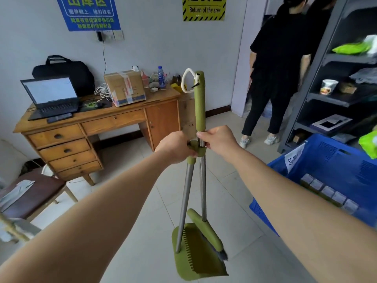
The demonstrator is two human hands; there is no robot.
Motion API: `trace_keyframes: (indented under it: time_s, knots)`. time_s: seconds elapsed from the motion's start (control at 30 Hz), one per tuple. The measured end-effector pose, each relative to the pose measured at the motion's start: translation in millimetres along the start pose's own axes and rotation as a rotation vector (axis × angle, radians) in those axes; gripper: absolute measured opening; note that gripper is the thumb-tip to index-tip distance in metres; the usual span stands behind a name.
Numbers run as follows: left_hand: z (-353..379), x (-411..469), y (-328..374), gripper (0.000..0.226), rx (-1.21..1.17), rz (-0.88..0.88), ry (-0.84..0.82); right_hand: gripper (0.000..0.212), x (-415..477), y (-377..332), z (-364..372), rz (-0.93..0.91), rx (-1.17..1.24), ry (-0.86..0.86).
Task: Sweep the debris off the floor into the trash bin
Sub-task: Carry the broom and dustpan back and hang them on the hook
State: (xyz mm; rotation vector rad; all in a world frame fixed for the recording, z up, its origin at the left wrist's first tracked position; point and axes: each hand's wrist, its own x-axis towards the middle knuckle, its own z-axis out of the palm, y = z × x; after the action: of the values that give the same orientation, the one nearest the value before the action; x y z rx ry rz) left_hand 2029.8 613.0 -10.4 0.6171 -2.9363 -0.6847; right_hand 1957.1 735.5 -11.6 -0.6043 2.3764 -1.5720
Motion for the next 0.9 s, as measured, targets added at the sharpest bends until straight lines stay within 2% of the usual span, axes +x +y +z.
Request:
trace_keyframes:
  time_s: [0.67,0.9]
  knots:
    - [-6.5,366.0,14.7,0.035,0.011,0.153,-0.123,0.022,345.4,28.0,-26.5,0.065,-0.024,0.118]
    - [-3.3,492.5,39.9,0.031,0.038,0.170,-0.125,0.036,472.0,48.3,-54.7,0.049,-0.020,0.129]
